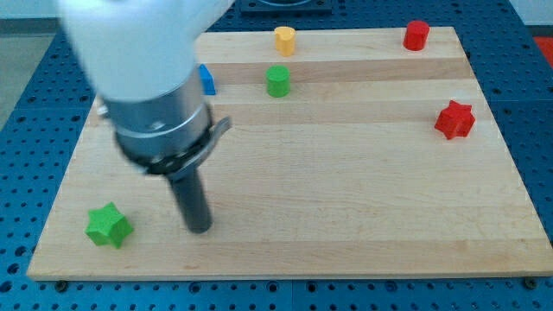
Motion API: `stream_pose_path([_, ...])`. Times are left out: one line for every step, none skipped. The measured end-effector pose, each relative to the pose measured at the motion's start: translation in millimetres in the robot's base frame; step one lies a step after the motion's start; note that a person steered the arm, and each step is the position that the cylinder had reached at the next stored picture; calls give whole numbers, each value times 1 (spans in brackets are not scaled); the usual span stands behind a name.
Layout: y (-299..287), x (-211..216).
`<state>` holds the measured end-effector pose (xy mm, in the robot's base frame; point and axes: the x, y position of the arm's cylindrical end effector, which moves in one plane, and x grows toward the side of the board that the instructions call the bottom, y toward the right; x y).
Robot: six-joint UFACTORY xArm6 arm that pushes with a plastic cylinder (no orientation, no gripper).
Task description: Move the green star closer to the blue cube
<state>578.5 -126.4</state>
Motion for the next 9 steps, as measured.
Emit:
stream_pose_path([-41,28])
stream_pose_path([-80,39])
stream_pose_path([-99,37])
stream_pose_path([-92,31])
stream_pose_path([-82,25])
stream_pose_path([-88,6])
stream_pose_path([-103,-16])
stream_pose_path([-113,-38])
stream_pose_path([-114,-59])
